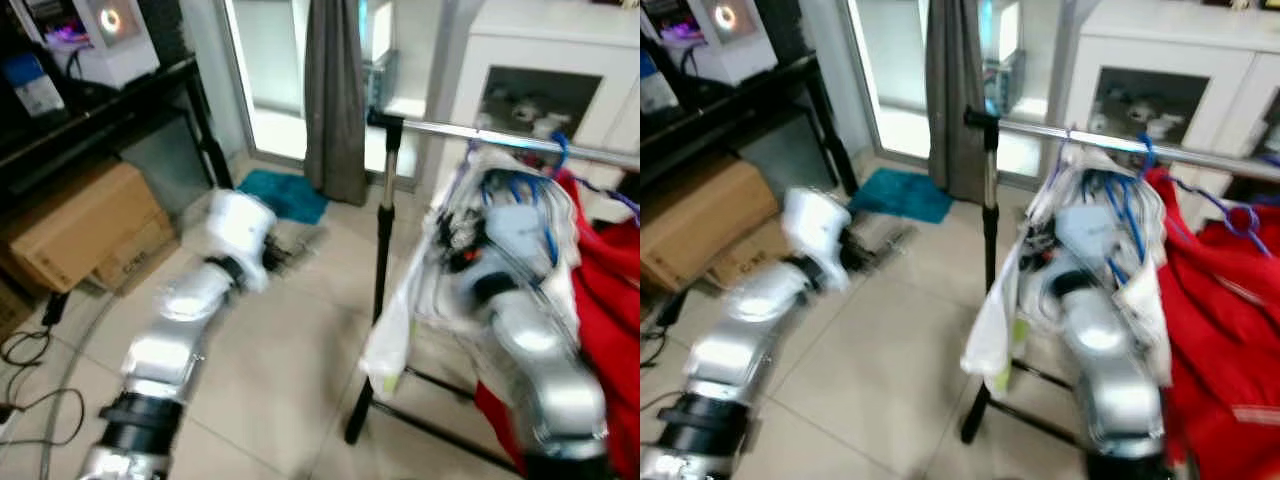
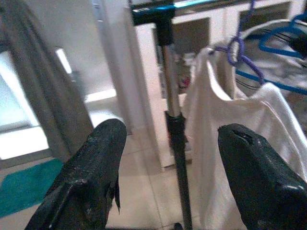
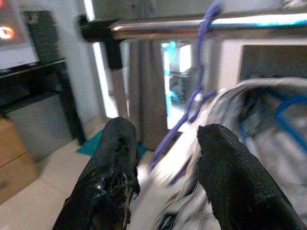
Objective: Hang hanger
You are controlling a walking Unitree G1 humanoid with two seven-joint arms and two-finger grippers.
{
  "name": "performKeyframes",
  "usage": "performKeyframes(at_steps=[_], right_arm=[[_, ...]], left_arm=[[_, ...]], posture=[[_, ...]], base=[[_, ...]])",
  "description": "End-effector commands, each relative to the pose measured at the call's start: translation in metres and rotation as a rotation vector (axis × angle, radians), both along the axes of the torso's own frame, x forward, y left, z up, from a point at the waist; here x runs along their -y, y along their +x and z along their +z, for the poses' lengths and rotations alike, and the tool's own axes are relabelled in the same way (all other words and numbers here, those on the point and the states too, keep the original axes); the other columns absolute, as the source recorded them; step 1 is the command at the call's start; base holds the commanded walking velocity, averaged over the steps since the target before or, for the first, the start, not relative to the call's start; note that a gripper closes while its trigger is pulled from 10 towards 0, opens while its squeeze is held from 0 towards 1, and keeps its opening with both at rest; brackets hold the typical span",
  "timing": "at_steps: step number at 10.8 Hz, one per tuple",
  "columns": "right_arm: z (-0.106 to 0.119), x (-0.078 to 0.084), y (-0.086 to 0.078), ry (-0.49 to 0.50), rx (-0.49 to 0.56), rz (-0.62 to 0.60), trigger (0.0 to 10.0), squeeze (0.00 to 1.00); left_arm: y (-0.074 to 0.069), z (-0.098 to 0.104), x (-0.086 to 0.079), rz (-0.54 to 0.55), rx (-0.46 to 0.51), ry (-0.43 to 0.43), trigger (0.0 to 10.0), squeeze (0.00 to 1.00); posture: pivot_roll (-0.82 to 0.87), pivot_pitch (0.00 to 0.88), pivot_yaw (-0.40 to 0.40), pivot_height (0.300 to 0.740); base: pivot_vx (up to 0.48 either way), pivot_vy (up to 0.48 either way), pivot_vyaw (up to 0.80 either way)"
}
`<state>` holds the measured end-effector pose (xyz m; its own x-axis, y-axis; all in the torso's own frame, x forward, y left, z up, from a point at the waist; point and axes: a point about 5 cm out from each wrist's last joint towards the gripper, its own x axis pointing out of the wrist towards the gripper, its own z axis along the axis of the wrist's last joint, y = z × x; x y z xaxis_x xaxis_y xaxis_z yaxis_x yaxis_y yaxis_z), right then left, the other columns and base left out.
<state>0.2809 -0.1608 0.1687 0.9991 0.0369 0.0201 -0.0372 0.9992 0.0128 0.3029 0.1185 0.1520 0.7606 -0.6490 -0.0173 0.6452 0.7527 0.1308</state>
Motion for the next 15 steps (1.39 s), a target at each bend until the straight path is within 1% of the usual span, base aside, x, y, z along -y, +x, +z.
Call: performKeyframes(at_steps=[1, 2, 4, 5, 6, 7, 8, 10, 12, 13, 14, 15], right_arm=[[0.004, -0.006, 0.007, 0.03, -0.012, -0.002, 10.0, 0.0], [0.008, 0.001, 0.012, 0.061, -0.026, -0.055, 10.0, 1.0], [0.014, 0.012, 0.024, 0.1, -0.059, -0.127, 10.0, 1.0], [0.015, 0.013, 0.032, 0.08, -0.092, -0.139, 10.0, 1.0], [0.017, 0.015, 0.042, 0.043, -0.117, -0.176, 10.0, 1.0], [0.023, 0.017, 0.049, 0.022, -0.127, -0.204, 10.0, 0.44], [0.023, 0.017, 0.052, 0.022, -0.14, -0.218, 10.0, 0.0], [0.019, 0.025, 0.063, -0.001, -0.17, -0.282, 10.0, 0.0], [0.013, 0.03, 0.073, 0.022, -0.196, -0.299, 10.0, 0.0], [0.011, 0.036, 0.08, 0.034, -0.205, -0.325, 10.0, 0.0], [0.011, 0.041, 0.086, 0.039, -0.201, -0.356, 5.2, 0.0], [0.012, 0.043, 0.089, 0.044, -0.198, -0.364, 0.6, 0.0]], left_arm=[[-0.002, -0.004, -0.008, -0.024, -0.023, 0.039, 10.0, 0.0], [-0.005, -0.005, -0.006, -0.084, -0.041, 0.029, 10.0, 0.0], [-0.009, -0.007, -0.007, -0.175, -0.088, 0.035, 10.0, 0.0], [-0.011, -0.008, -0.006, -0.212, -0.109, 0.035, 10.0, 0.0], [-0.013, -0.009, -0.005, -0.232, -0.114, 0.036, 10.0, 0.0], [-0.014, -0.009, -0.003, -0.246, -0.113, 0.039, 10.0, 0.0], [-0.014, -0.009, -0.004, -0.246, -0.115, 0.037, 10.0, 0.0], [-0.014, -0.009, -0.004, -0.256, -0.115, 0.04, 10.0, 0.0], [-0.014, -0.009, -0.002, -0.267, -0.116, 0.04, 10.0, 0.0], [-0.014, -0.01, -0.001, -0.277, -0.117, 0.042, 10.0, 0.0], [-0.014, -0.011, -0.001, -0.283, -0.116, 0.045, 10.0, 0.0], [-0.014, -0.011, -0.001, -0.285, -0.116, 0.046, 10.0, 0.0]], posture=[[-0.18, 0.0, 0.063, 0.74], [-0.18, 0.0, 0.063, 0.74], [-0.18, 0.0, 0.061, 0.74], [-0.19, 0.0, 0.063, 0.74], [-0.19, 0.0, 0.061, 0.74], [-0.18, 0.0, 0.054, 0.74], [-0.18, 0.0, 0.054, 0.74], [-0.19, 0.0, 0.057, 0.74], [-0.19, 0.0, 0.058, 0.74], [-0.19, 0.0, 0.056, 0.74], [-0.19, 0.0, 0.051, 0.74], [-0.19, 0.0, 0.048, 0.74]], base=[[0.0, 0.0, 0.0], [0.0, 0.0, 0.0], [0.0, 0.0, 0.0], [0.0, 0.0, 0.0], [0.0, 0.0, 0.0], [0.0, 0.0, 0.0], [0.0, 0.0, 0.0], [0.0, 0.0, 0.0], [0.0, 0.0, 0.0], [0.0, 0.0, 0.0], [0.0, 0.0, 0.0], [0.0, 0.0, 0.0]])
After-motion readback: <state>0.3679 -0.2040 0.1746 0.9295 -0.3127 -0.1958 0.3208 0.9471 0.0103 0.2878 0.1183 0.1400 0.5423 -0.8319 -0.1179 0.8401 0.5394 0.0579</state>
